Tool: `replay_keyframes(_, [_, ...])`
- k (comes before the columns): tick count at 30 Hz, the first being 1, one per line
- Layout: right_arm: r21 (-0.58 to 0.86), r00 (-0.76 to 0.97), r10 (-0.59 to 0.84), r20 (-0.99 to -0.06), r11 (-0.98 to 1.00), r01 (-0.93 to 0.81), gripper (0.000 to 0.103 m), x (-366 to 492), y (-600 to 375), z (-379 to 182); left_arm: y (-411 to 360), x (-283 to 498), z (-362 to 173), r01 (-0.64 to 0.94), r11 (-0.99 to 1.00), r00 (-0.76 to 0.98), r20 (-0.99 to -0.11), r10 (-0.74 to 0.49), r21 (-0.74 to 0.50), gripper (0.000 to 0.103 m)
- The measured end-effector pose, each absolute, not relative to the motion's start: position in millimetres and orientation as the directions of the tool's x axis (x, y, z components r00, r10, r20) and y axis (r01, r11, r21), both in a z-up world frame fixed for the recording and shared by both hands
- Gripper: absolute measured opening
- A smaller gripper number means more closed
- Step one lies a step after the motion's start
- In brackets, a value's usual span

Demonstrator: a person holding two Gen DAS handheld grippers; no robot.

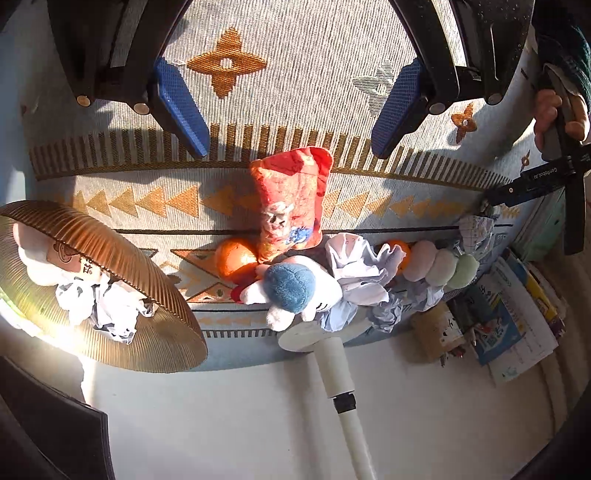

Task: Organize objects
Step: 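Close the left tool on the blue plaid cloth while the right tool grasps the red snack bag, then carry the cloth and red bag over the amber bowl and open both tools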

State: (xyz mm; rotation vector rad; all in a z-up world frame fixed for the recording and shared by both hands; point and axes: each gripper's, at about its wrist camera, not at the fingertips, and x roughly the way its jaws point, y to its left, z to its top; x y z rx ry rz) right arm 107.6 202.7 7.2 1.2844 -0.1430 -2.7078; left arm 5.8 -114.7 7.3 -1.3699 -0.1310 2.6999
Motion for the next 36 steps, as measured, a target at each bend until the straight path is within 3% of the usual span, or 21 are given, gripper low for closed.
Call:
replay_keyframes(3, [0.184, -0.601, -0.199, -0.774, -0.979, 0.086, 0.089, 91, 202, 8, -105, 7, 10, -0.077, -0.993, -0.604, -0.788, 0.121, -0.094, 0.087])
replay_keyframes(4, [0.189, -0.601, -0.202, -0.774, -0.978, 0.085, 0.089, 85, 198, 7, -102, 7, 9, -0.085, -0.993, -0.599, -0.792, 0.119, -0.085, 0.082])
replay_keyframes(6, [0.123, -0.602, -0.142, -0.786, -0.990, 0.073, 0.088, 73, 184, 4, -97, 8, 7, -0.072, -0.997, -0.605, -0.794, 0.063, -0.024, 0.062])
replay_keyframes(7, [0.071, -0.607, -0.095, -0.789, -0.995, 0.064, 0.085, 68, 178, 1, -96, 9, 8, -0.066, -0.998, -0.613, -0.788, 0.046, -0.006, 0.050])
replay_keyframes(10, [-0.002, -0.585, -0.037, -0.810, -0.998, 0.066, 0.058, 58, 168, -10, -99, 13, 9, -0.068, -0.998, -0.623, -0.781, 0.055, -0.015, 0.028])
replay_keyframes(12, [-0.008, -0.600, -0.039, -0.799, -0.997, 0.076, 0.048, 58, 167, -10, -101, 15, 10, -0.063, -0.998, -0.627, -0.777, 0.061, -0.027, 0.022])
replay_keyframes(14, [-0.011, -0.614, -0.049, -0.788, -0.995, 0.094, 0.034, 62, 167, -6, -103, 20, 12, -0.070, -0.996, -0.635, -0.767, 0.089, -0.058, 0.019])
replay_keyframes(19, [0.129, -0.609, -0.196, -0.769, -0.980, 0.152, 0.021, 87, 174, 6, -99, 47, 24, -0.114, -0.986, -0.665, -0.728, 0.166, -0.121, 0.019])
replay_keyframes(24, [0.234, -0.620, -0.286, -0.730, -0.958, 0.166, 0.021, 122, 185, 16, -76, 74, 46, -0.191, -0.973, -0.687, -0.692, 0.225, -0.126, 0.019])
replay_keyframes(31, [0.269, -0.692, -0.281, -0.665, -0.954, 0.130, 0.021, 156, 215, 48, -29, 84, 84, -0.316, -0.942, -0.710, -0.630, 0.315, -0.115, 0.019])
replay_keyframes(36, [0.277, -0.799, -0.203, -0.566, -0.960, 0.047, 0.021, 174, 265, 94, 31, 69, 120, -0.432, -0.896, -0.705, -0.581, 0.406, -0.103, 0.019])
